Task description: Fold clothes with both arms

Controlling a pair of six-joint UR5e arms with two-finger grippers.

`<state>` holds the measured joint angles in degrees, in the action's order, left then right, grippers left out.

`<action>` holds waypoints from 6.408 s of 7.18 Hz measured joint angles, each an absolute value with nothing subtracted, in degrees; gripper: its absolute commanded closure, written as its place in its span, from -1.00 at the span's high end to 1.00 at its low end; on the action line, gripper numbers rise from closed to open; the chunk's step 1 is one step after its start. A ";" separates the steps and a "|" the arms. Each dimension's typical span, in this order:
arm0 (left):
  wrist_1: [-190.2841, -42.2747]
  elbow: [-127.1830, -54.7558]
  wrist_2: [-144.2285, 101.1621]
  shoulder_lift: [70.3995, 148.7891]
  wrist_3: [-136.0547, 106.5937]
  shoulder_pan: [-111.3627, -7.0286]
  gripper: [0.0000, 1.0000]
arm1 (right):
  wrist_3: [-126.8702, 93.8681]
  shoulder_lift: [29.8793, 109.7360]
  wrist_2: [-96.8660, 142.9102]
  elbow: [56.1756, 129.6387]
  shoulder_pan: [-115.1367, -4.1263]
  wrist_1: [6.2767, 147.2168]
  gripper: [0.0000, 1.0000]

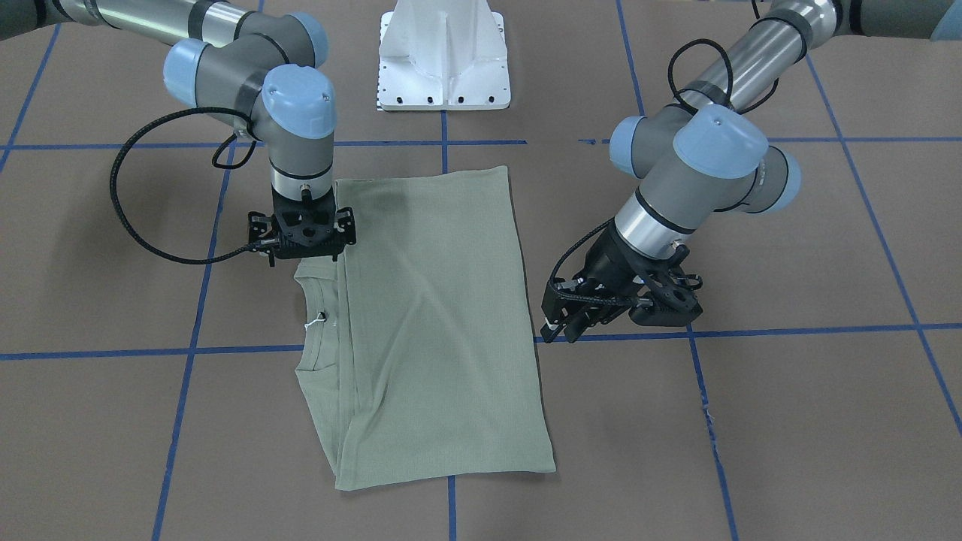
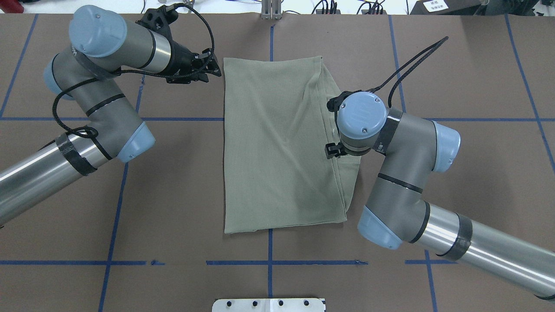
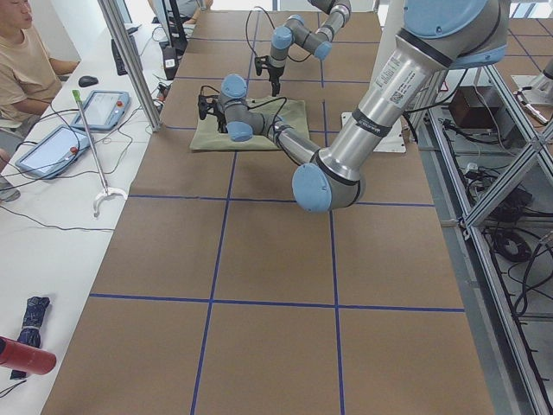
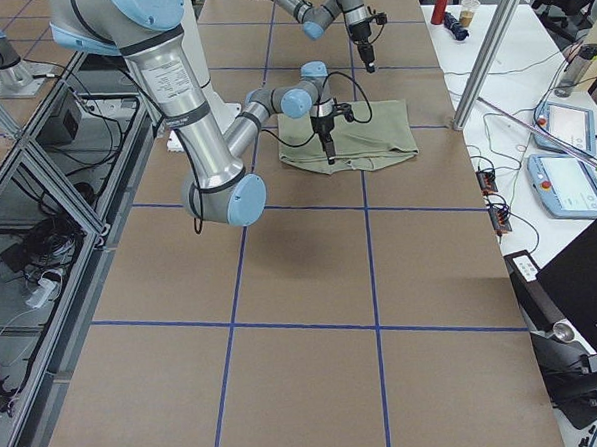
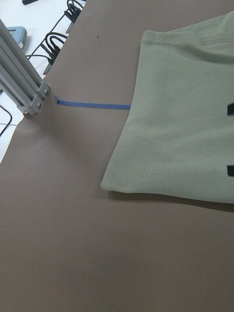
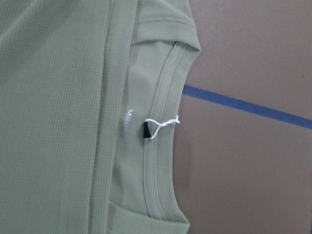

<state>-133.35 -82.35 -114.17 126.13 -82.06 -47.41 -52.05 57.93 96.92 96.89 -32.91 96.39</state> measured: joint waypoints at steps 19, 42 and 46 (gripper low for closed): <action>-133.24 -94.65 -111.42 118.77 -81.25 -46.71 -0.10 | -123.39 73.65 86.40 109.84 -15.53 80.33 -1.00; -120.23 -106.44 -98.01 107.11 -110.00 -13.42 -0.25 | -126.36 75.41 85.69 118.94 -10.52 86.75 -1.00; -120.21 -106.22 -98.00 107.51 -110.06 -13.49 -1.00 | -126.31 75.52 85.69 118.99 -10.52 86.83 -1.00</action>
